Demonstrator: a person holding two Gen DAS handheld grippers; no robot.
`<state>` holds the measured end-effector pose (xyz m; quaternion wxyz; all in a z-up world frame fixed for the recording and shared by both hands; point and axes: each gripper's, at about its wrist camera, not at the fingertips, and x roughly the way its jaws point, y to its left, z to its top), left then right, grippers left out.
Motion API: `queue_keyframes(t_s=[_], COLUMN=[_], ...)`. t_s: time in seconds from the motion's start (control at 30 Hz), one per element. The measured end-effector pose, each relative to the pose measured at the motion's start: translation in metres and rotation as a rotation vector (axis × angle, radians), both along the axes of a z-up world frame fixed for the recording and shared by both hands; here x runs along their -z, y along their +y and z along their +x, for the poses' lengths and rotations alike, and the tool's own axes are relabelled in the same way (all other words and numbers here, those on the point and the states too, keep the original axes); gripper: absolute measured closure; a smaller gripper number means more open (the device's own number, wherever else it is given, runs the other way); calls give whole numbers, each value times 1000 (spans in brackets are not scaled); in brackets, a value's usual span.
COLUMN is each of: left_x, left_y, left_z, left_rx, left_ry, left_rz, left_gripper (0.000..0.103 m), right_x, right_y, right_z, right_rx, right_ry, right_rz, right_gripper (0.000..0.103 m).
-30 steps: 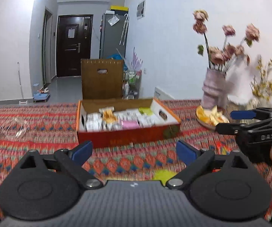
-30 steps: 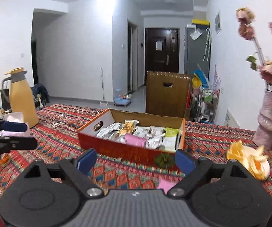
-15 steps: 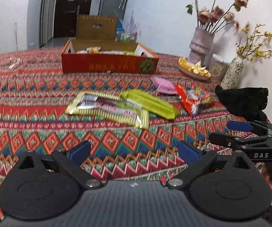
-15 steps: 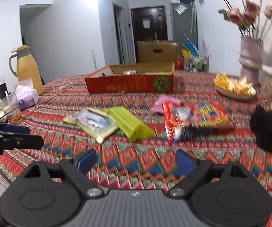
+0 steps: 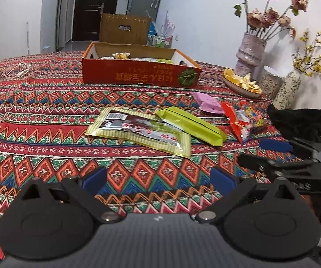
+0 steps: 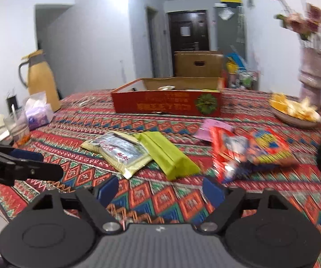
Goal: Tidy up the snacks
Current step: 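Withdraw both grippers from the box toward the remaining snacks, then grasp a pink packet with the left gripper while the right grasps the green bar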
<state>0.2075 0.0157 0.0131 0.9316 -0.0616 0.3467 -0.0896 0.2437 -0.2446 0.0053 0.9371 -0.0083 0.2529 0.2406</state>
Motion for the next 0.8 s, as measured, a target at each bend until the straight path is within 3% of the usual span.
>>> queue_keyframes(t_s=[0.2,0.33,0.37,0.43,0.53,0.67,0.8], left_x=[3,3,3,2,-1,-9,-13], left_y=[18,27,28,27,16,-15,-65], left_z=[21,36,41,51,70,109,166], left_rx=[-45,-81,-86,-86,-68,-15,69], left_ry=[15,19,21,25,20,-31,-74], left_rz=[-26,-17,-15,-13,0,38,43], left_gripper=[3,3,3,3,3,3,15], right_x=[-2,7,10,16,19,13,8], right_y=[36,50,51,51,42,11,-28], right_z=[73,125,132,142,142,126,103], right_rx=[-79,-144,-157,-178,-173,-84,18], right_ry=[-22,66,90,127,134,102,96], right_rz=[-107,-108,-97,-74,-30,-4,41], right_gripper=[34,40,43,61,70,70,70])
